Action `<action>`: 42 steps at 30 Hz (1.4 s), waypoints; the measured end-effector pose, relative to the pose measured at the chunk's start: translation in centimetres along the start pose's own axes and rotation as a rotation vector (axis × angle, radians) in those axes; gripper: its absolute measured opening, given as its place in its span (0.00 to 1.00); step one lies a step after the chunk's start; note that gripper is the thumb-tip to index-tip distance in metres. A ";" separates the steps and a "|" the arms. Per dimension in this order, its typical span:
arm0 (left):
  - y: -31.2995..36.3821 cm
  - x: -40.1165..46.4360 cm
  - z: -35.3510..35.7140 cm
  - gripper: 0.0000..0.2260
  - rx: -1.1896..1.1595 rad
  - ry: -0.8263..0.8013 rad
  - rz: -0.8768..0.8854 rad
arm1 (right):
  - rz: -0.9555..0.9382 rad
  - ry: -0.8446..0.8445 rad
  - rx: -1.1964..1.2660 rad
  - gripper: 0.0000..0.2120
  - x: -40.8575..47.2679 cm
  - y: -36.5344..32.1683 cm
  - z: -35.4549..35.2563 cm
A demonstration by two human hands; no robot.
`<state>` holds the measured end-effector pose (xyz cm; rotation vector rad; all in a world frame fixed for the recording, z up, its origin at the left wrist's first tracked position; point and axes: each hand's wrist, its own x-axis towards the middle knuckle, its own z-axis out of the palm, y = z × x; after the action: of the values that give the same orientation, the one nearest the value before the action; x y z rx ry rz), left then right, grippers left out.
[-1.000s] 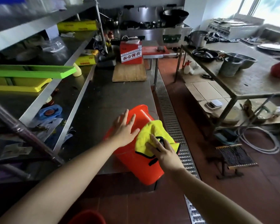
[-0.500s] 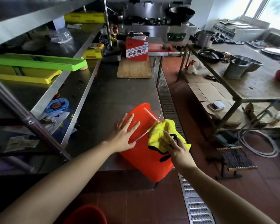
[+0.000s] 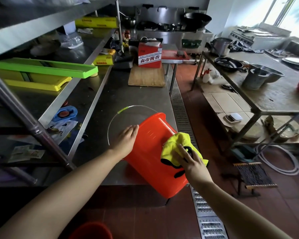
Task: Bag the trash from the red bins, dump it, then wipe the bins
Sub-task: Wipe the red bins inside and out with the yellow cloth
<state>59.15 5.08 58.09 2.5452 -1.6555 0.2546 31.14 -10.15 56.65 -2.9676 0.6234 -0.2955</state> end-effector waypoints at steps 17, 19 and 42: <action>-1.8 3.3 -1.4 0.38 -0.401 -0.100 -0.065 | 0.188 -0.210 0.094 0.34 6.4 -6.6 0.8; -2.1 2.9 -1.2 0.38 -0.436 -0.113 -0.050 | 0.178 -0.136 0.040 0.34 6.5 -5.8 1.1; -5.6 0.3 0.5 0.30 -0.473 -0.101 -0.016 | -0.059 -0.089 -0.127 0.36 8.2 -7.2 5.0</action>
<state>64.43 7.01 57.68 2.2392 -1.5037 -0.2441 42.37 -6.63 54.09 -3.1043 0.5654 -0.1318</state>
